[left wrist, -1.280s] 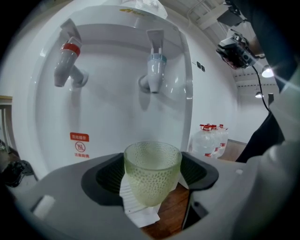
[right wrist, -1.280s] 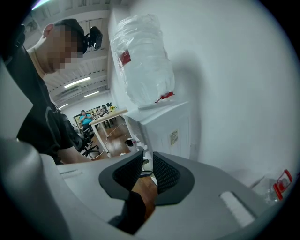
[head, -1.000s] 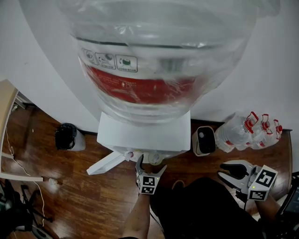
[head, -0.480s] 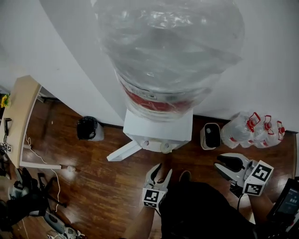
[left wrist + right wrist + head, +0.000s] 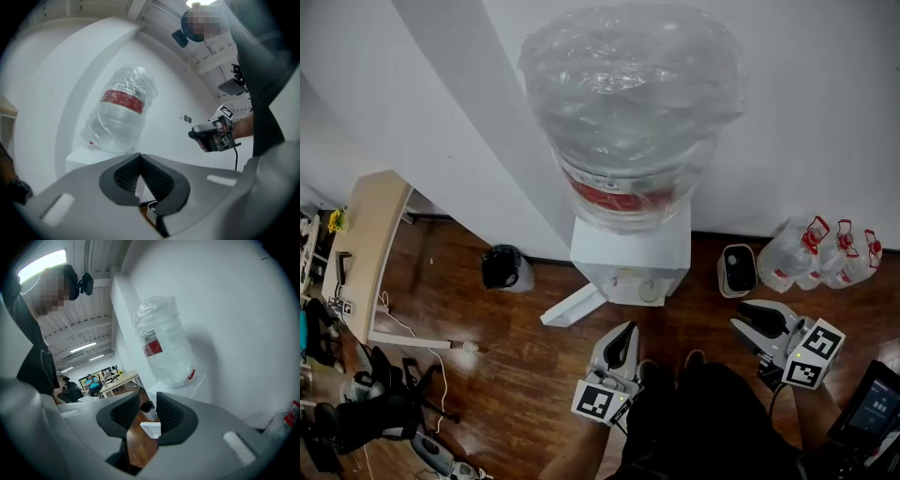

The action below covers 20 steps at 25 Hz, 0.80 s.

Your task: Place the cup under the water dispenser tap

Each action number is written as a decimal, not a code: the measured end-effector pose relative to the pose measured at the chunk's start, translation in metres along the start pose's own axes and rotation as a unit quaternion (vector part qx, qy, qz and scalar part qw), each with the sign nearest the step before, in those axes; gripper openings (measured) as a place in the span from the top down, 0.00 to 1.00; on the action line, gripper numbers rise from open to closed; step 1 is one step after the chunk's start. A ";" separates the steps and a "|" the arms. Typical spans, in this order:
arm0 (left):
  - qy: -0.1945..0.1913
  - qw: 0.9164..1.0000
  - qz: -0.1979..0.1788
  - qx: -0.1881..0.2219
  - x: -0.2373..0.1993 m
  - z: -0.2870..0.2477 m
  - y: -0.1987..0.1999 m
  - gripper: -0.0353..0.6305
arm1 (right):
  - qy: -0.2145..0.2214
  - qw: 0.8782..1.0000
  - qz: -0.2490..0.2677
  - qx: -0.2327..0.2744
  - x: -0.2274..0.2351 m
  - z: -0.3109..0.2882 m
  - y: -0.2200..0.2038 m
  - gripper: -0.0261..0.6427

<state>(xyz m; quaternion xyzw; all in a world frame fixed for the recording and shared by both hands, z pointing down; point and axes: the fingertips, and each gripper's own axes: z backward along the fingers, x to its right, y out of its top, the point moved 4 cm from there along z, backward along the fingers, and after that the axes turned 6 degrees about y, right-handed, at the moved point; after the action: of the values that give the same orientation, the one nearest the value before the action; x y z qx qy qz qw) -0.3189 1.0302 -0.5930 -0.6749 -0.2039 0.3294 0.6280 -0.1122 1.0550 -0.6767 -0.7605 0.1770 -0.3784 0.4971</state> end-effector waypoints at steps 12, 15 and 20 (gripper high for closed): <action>0.035 0.998 -0.044 0.019 0.041 0.019 0.074 0.91 | 0.002 0.998 0.041 0.043 -0.010 0.038 0.033 0.96; 0.019 0.999 -0.040 0.025 0.050 0.022 0.086 0.91 | 0.002 0.997 0.059 0.041 -0.009 0.039 0.036 0.96; -0.034 0.999 -0.014 0.034 0.066 0.021 0.093 0.91 | 0.016 0.996 0.081 0.034 -0.015 0.035 0.038 0.96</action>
<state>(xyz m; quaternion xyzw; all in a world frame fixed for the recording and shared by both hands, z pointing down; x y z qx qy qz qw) -0.3006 1.0787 -0.6962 -0.6388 -0.2233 0.3503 0.6475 -0.0916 1.0698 -0.7241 -0.7199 0.2329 -0.3549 0.5491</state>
